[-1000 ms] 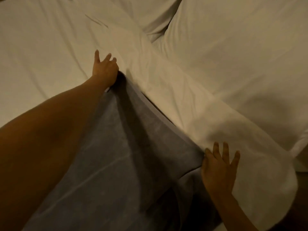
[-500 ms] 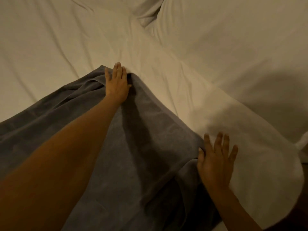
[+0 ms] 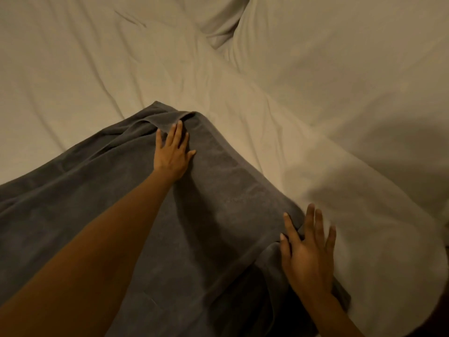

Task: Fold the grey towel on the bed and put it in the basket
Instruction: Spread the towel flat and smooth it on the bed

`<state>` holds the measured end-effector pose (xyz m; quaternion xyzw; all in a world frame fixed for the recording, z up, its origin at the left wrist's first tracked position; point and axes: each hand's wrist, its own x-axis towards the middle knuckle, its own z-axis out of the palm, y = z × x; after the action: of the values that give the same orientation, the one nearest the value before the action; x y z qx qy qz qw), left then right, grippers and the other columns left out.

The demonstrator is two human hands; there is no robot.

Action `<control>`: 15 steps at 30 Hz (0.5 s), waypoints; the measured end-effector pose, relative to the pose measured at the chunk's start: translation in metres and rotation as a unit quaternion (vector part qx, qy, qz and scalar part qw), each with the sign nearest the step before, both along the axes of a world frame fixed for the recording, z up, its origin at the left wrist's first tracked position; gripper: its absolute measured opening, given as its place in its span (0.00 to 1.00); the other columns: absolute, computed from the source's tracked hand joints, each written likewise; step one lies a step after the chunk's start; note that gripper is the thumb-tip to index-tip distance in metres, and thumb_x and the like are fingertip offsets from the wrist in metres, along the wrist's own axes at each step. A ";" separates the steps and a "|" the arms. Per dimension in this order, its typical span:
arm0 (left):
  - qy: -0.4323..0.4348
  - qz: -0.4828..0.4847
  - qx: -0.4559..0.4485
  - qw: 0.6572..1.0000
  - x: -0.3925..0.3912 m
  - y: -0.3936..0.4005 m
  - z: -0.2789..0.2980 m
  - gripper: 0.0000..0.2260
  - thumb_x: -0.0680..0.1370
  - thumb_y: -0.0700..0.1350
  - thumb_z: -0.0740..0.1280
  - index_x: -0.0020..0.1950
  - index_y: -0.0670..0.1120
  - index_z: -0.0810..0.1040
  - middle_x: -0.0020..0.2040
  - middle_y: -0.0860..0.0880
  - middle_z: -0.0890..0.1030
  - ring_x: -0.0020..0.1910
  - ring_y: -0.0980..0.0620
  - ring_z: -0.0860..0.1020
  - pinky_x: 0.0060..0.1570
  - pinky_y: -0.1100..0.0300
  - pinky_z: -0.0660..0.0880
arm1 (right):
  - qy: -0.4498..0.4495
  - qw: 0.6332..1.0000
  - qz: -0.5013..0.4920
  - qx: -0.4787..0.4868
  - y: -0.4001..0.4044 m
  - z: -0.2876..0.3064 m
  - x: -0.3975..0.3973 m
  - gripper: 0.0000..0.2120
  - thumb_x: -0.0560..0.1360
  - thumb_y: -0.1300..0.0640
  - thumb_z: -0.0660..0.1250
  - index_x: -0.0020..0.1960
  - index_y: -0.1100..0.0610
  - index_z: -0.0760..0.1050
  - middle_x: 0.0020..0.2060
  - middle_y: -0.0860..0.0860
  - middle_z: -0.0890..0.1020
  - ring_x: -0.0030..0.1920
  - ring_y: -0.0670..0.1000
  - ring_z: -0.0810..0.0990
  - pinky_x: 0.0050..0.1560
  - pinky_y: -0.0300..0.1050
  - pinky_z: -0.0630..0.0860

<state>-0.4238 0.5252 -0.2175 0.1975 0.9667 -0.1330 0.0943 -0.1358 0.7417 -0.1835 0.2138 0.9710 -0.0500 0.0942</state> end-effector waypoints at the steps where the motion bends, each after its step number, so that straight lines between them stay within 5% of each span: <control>1: 0.010 -0.003 -0.012 1.000 -0.008 -0.005 0.003 0.30 0.81 0.60 0.42 0.78 0.47 0.43 0.78 0.45 0.38 0.77 0.47 0.39 0.72 0.41 0.35 | 0.003 1.000 -0.002 0.001 0.000 -0.003 0.000 0.29 0.76 0.44 0.44 0.71 0.52 0.67 0.75 0.62 0.58 0.75 0.61 0.55 0.72 0.64 0.50; 9: 0.090 -0.027 -0.096 0.991 -0.068 -0.008 0.046 0.31 0.80 0.61 0.40 0.78 0.44 0.42 0.79 0.45 0.42 0.77 0.45 0.40 0.72 0.42 0.35 | -0.001 1.000 -0.031 -0.003 0.000 -0.014 -0.002 0.32 0.74 0.43 0.43 0.72 0.52 0.65 0.76 0.60 0.56 0.76 0.59 0.52 0.73 0.63 0.46; 15: 0.013 -0.007 -0.041 0.999 -0.055 0.004 0.040 0.33 0.79 0.64 0.41 0.78 0.45 0.43 0.78 0.43 0.39 0.77 0.44 0.38 0.72 0.40 0.36 | -0.032 0.999 -0.017 -0.004 -0.003 -0.016 -0.007 0.33 0.74 0.42 0.38 0.75 0.51 0.60 0.77 0.58 0.50 0.77 0.58 0.47 0.73 0.62 0.42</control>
<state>-0.4789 0.5295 -0.1777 0.1985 0.9601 -0.1758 0.0887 -0.1426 0.7388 -0.1998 0.2311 0.9636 -0.0483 0.1254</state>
